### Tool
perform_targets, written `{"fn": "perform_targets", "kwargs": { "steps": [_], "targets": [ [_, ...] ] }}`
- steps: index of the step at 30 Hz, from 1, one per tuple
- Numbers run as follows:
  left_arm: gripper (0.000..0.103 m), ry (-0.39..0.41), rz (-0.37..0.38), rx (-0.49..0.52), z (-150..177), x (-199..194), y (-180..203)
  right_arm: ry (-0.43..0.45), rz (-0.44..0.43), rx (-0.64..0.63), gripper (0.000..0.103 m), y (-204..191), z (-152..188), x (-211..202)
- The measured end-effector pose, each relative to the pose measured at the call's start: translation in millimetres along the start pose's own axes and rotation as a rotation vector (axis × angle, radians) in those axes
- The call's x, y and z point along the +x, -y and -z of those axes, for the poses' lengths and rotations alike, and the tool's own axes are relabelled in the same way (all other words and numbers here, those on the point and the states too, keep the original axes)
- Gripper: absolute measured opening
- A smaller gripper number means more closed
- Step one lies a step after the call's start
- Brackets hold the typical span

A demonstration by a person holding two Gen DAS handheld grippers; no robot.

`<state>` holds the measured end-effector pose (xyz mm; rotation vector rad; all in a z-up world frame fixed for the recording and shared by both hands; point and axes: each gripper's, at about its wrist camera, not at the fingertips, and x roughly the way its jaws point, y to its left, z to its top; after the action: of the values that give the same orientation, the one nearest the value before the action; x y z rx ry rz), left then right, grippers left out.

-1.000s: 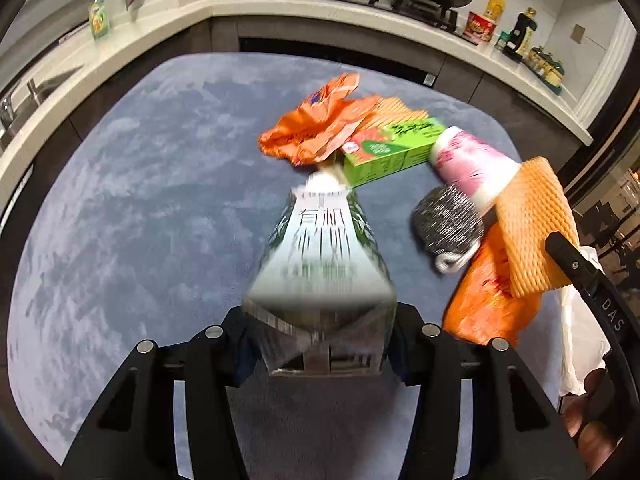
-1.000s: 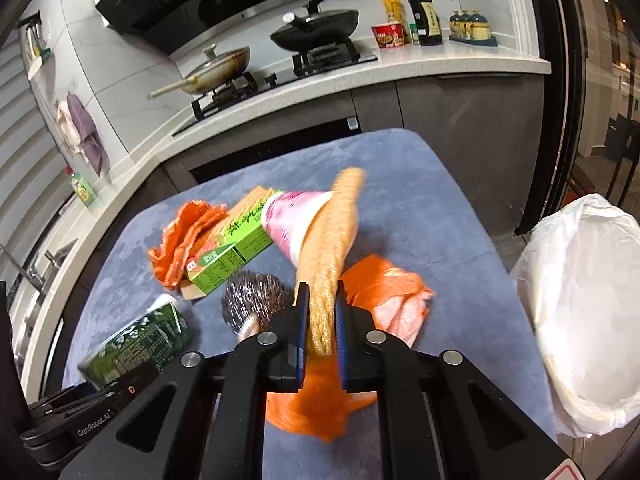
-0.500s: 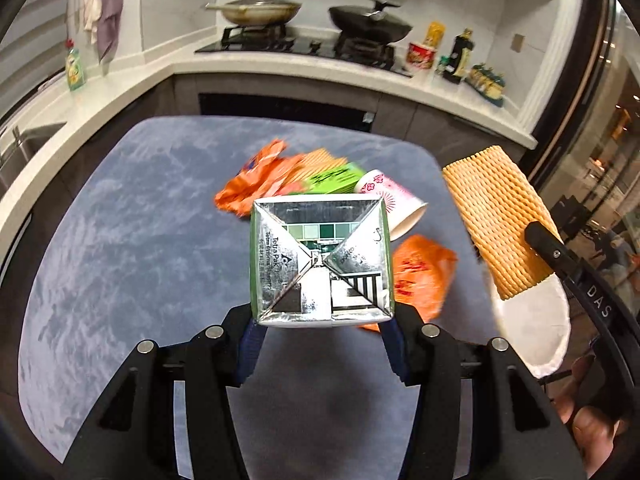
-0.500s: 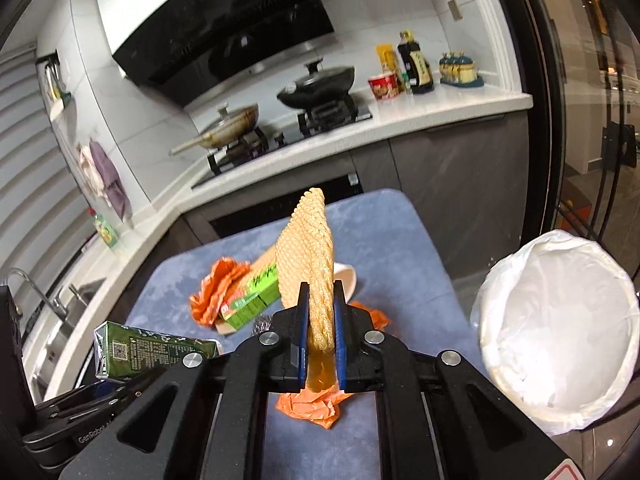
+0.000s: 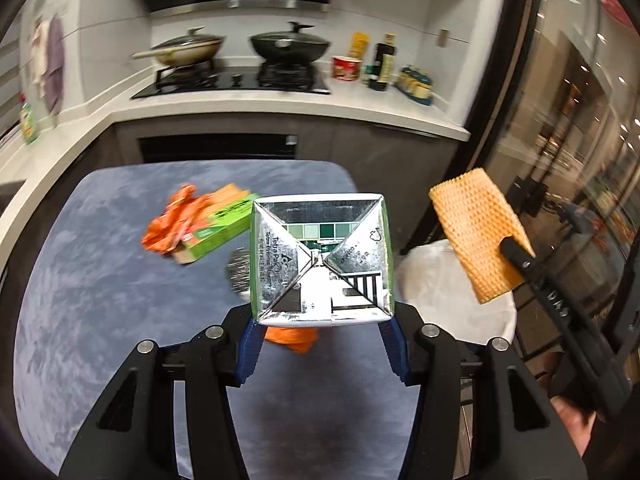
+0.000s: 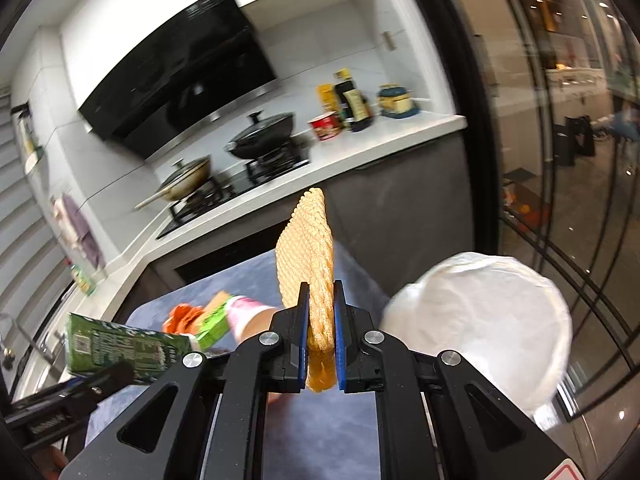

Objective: Collect trash
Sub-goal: 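Carry the milk carton and orange mesh over the bin and open both tools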

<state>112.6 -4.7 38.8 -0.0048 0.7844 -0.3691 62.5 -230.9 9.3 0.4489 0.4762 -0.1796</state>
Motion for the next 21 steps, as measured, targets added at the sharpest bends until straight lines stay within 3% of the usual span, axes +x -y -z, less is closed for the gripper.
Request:
{"fn": "perform_targets", "kwargs": {
  "steps": [10,21],
  "targets": [
    [0.049,-0.019,0.094,0.105,1,20,85,-0.017,0.125,0.097,0.010,88,7,-11],
    [0.049,-0.057,0.187,0.203,15,55,154,-0.073,0.198,0.152,0.010,144,26,-3]
  ]
}}
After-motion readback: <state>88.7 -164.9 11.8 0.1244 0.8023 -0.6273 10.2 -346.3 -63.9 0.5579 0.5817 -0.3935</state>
